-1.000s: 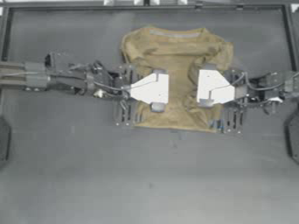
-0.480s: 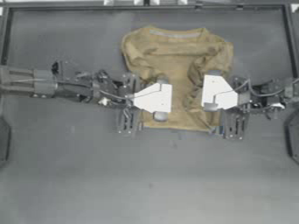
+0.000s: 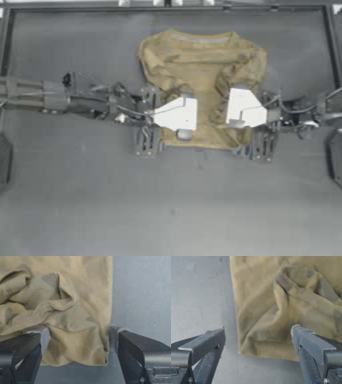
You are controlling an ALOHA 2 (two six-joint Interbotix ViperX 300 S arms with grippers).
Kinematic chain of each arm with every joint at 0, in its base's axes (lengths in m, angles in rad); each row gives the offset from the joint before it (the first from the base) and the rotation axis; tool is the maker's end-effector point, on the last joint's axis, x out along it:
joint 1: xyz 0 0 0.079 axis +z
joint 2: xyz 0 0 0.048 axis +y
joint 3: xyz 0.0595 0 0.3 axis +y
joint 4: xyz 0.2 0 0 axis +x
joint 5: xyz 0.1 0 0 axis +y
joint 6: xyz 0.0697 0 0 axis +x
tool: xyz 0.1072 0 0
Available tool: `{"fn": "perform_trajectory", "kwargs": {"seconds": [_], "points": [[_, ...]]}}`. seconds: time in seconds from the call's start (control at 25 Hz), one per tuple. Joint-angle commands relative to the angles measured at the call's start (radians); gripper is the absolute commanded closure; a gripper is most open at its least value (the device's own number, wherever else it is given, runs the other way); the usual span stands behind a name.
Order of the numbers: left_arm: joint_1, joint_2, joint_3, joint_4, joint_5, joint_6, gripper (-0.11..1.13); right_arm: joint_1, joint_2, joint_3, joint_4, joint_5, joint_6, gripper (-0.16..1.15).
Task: Fold shirt
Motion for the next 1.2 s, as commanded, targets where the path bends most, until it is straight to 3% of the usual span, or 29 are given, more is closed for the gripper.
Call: {"fn": "perform_trajectory", "kwargs": {"seconds": [0.04,0.6,0.68,0.8,0.92,1.08,1.16,1.2], "points": [[-0.002,-0.031,-0.018,-0.002,-0.005,-0.003,0.02,0.002,0.008,-0.012,0.000,-0.012,-0.002,-0.05],[-0.006,0.003,-0.026,0.002,0.003,0.000,0.05,-0.005,0.084,-0.014,0.002,-0.011,0.003,-0.04],[-0.002,0.006,-0.026,0.002,0.006,-0.003,0.09,-0.006,0.095,-0.014,-0.003,-0.012,0.012,-0.03],[0.006,0.012,-0.026,0.002,0.014,-0.006,0.25,-0.015,0.114,-0.014,0.002,-0.006,0.032,0.02],[0.009,0.012,-0.026,0.002,0.020,-0.003,0.55,-0.017,0.130,-0.014,-0.009,-0.005,0.055,0.26],[0.006,0.012,-0.015,0.009,0.028,0.021,1.03,-0.017,0.156,-0.011,-0.006,0.003,0.058,0.89],[0.003,0.014,-0.012,0.011,0.029,0.031,1.08,-0.009,0.163,-0.011,-0.011,0.003,0.061,1.06],[0.002,0.012,-0.012,0.011,0.029,0.031,1.05,-0.003,0.164,-0.012,-0.011,0.005,0.061,1.04]]}}
